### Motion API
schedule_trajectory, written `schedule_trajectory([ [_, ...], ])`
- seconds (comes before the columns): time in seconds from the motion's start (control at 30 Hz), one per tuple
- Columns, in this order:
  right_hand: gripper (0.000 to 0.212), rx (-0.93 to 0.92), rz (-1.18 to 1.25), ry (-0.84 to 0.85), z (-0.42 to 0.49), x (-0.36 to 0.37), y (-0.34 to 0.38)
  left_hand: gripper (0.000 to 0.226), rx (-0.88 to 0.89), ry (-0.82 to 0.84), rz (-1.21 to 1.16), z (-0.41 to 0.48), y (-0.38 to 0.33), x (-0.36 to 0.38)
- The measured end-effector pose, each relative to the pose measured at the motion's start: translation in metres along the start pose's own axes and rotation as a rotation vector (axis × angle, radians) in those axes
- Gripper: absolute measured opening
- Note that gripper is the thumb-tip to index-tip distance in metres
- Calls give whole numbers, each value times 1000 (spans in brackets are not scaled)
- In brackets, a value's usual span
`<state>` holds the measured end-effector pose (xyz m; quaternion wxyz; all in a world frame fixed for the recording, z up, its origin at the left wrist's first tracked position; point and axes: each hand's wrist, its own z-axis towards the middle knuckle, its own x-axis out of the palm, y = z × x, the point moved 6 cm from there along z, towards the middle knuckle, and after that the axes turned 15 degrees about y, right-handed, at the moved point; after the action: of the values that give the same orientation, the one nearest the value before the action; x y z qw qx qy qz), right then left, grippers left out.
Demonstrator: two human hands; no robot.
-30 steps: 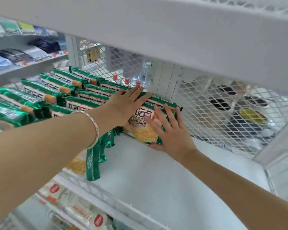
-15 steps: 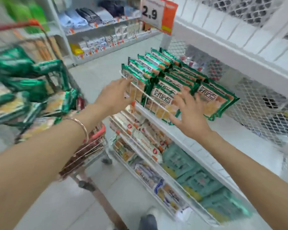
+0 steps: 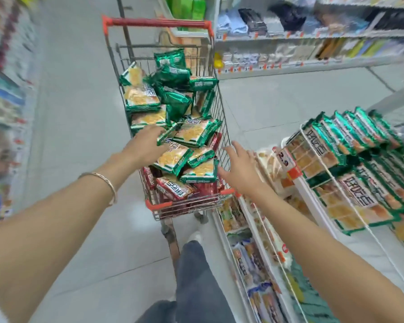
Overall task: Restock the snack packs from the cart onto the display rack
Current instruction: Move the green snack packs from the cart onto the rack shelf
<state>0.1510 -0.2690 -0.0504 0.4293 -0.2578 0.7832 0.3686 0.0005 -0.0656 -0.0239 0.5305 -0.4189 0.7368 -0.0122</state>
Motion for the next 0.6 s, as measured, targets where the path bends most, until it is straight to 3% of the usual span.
schedule_trajectory([
  [0.1,66,29,121,83,54,19,2,52,-77,6,-93,16,27,-6],
  [0.23,54,225,625,102,127,25,-15,42,-150,2,-217,39,46,-7],
  [0.3,43,351,765,82,159,25,-26,40,-172,14,-268,50,47,-4],
  [0.33,46,390,818,92,173,26,-29,40,-183,11,-291,55,48,-3],
  [0.4,80,448,889,165,199,35,-31,39,-202,-1,-366,64,49,-2],
  [0.47,96,459,797,241,220,46,-34,36,-217,-1,-483,73,54,2],
  [0.6,40,381,614,235,239,45,-42,26,-220,-2,-659,87,62,2],
])
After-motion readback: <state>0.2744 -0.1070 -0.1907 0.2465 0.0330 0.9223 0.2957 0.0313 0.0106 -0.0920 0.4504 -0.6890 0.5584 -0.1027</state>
